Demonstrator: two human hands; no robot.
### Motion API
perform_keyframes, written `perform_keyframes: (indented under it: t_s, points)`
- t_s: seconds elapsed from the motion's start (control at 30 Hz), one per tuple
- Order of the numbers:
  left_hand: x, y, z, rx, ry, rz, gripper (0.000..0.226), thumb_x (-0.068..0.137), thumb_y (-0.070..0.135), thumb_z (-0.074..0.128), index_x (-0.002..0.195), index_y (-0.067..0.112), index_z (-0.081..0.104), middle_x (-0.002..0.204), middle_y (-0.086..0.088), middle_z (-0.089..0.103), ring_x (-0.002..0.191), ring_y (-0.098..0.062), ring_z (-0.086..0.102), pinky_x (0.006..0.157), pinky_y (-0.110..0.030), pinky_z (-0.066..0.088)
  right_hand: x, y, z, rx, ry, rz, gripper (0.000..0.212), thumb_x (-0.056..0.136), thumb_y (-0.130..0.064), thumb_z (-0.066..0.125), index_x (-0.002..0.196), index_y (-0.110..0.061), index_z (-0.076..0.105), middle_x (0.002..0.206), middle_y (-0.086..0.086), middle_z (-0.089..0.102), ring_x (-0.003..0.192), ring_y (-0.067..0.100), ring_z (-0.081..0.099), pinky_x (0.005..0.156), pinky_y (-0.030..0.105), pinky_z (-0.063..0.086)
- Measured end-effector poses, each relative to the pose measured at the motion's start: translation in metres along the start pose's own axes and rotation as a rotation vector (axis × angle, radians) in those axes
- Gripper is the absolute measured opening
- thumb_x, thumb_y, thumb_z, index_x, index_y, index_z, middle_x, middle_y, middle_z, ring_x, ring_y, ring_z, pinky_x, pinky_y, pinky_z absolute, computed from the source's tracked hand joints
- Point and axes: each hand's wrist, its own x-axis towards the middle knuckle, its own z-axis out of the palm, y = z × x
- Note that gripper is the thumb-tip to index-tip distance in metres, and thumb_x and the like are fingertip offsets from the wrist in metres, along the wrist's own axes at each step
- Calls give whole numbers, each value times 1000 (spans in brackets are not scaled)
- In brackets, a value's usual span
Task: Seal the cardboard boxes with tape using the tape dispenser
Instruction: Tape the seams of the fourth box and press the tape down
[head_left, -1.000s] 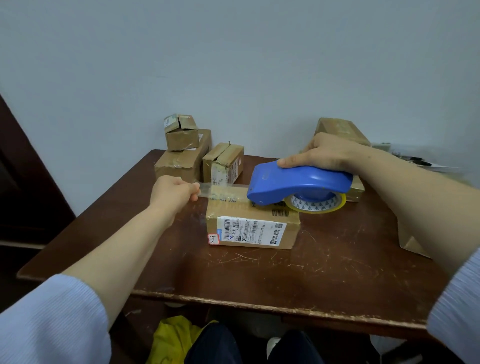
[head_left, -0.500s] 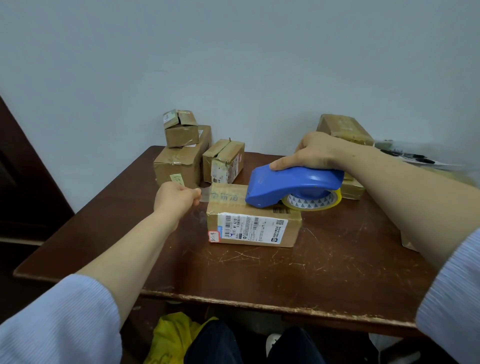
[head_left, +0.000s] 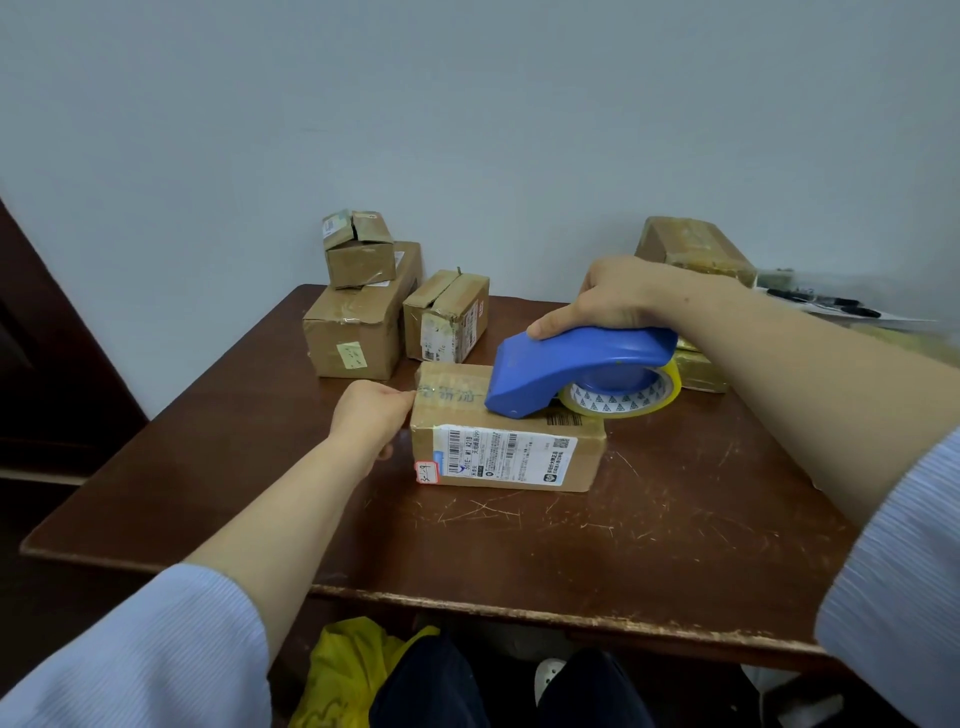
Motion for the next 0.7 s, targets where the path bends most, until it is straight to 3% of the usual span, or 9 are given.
perform_keyframes:
  t_s: [0.17,0.23,0.3,0.33,0.4,0.5,0.57,0.63,0.7]
  points:
    - [8,5,3,90,-22,-50,30,91,25,59,66,10,50,68,-9,51,58,-19,40,49,-23,29,-1,0,1,-3,2,-3,58,71,-66,67,56,-12,49,60,5,48,55,20,45,55,30,34]
    - [8,5,-1,167,-40,-79,31,89,36,60,99,7,57,98,-14,56,80,-24,52,51,-27,37,-1,0,0,-2,1,1,58,71,-66,67,58,-12,50,62,5,49,55,20,46,55,30,34]
    - [9,-2,-8,297,-5,-53,61,85,45,64,132,10,47,127,-14,52,109,-31,54,65,-36,50,-2,-1,0,-4,-3,6,57,71,-65,67,59,-12,51,63,6,50,56,20,47,56,30,34]
    - [13,-4,-10,315,57,32,53,84,43,65,125,12,55,122,-11,58,110,-32,56,75,-39,53,-2,-1,-1,-6,-3,7,57,71,-65,67,60,-12,51,63,6,49,57,20,46,56,30,34]
    - [11,0,-12,211,149,176,21,86,36,63,81,17,70,90,-7,71,91,-29,67,81,-41,55,-2,-1,-1,-7,-4,9,57,71,-65,67,60,-12,51,63,6,49,57,20,46,56,30,34]
    - [0,13,3,222,127,279,49,90,43,57,50,14,53,54,-4,57,59,-23,59,60,-30,46,-1,-2,0,-3,-7,11,57,72,-65,66,60,-12,51,63,6,50,56,20,46,55,29,34]
    - [-3,19,17,457,128,318,45,91,44,54,61,10,52,65,-8,58,68,-27,57,56,-30,35,-1,-2,1,-1,-7,11,57,72,-65,66,60,-12,51,63,6,50,56,20,47,54,29,34]
    - [-3,22,25,605,113,304,32,94,36,49,83,7,54,94,-14,64,84,-31,56,63,-33,37,-2,-2,0,-11,-9,13,58,72,-67,65,61,-12,51,63,6,50,56,20,47,55,29,34]
    - [-1,21,30,695,86,305,39,99,30,39,119,-1,50,121,-18,58,103,-33,55,78,-38,43,-3,-3,-1,-34,-25,15,60,72,-70,62,61,-12,50,63,5,50,56,20,46,55,29,34]
